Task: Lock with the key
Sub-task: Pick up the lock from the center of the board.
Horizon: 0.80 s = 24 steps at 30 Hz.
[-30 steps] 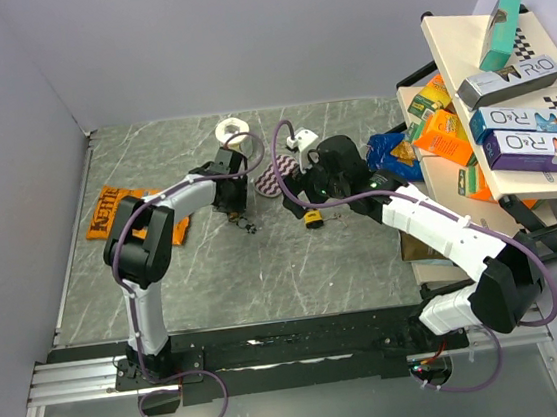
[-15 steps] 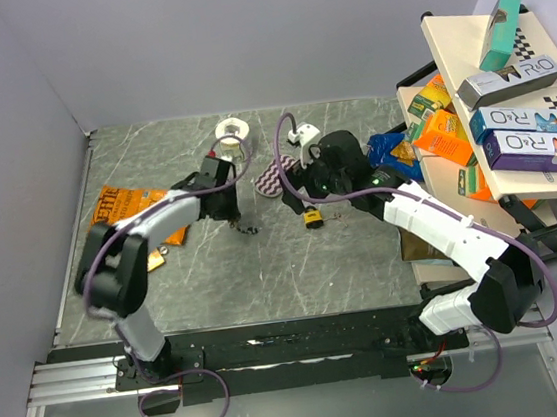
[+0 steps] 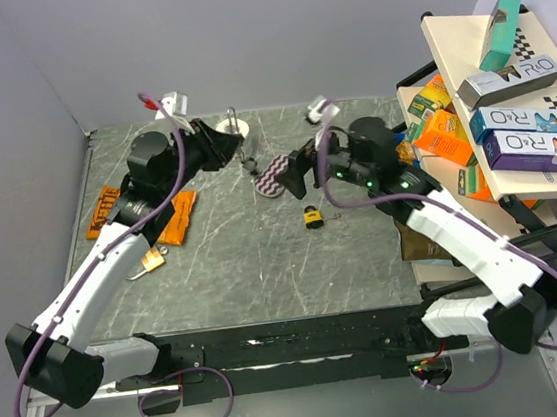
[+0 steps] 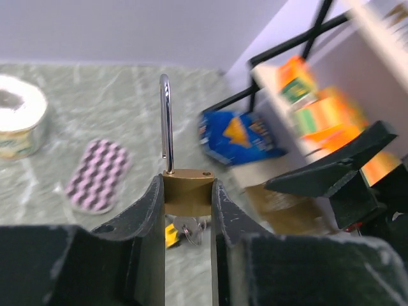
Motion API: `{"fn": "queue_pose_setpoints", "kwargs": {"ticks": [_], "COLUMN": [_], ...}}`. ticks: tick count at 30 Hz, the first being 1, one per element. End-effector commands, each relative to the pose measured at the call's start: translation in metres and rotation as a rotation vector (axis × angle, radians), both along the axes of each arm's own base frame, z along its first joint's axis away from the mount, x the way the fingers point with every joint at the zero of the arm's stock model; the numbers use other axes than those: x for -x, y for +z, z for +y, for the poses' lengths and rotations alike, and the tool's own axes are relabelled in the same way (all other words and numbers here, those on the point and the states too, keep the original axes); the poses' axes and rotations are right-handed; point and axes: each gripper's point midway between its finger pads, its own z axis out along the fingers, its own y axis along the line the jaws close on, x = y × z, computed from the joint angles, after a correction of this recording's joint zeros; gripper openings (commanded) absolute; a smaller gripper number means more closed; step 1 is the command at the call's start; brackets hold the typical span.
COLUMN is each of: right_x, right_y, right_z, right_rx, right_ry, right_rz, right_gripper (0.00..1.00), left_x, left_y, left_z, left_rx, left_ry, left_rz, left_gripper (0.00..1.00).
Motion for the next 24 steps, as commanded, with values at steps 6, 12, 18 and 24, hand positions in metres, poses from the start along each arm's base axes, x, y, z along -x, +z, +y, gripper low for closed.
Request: {"fn": "queue_pose_setpoints", "kwargs": {"ticks": [6, 12, 18, 24], "right_x": [0.008, -0.014, -0.025, -0.033], "right_y": [0.114, 0.112, 0.116, 0.116], "right_z": [0.015, 0.025, 0.035, 0.039], "right_rx": [-0.309, -0.261, -0.217, -0.228], "right_ry": [0.070, -0.033, -0.122, -0.172], "right_rz": [-0.328, -0.365, -0.433, -0.452], "right_gripper": [0.95, 0.89, 0.83, 0.71], "left_x": [0.014, 0.019, 0.021, 0.026], "left_y": [0.060, 0.064, 0.065, 0.063], "left_z": [-0.010, -0.019, -0.026, -0.026], "left_rx": [0.367, 0.466, 0.524, 0.530], "left_ry": [-0.018, -0.053, -0.078, -0.082], "left_rz": [0.116, 0.217, 0.265, 0.276], "left_gripper": [0.01, 0.01, 0.01, 0.01]}}
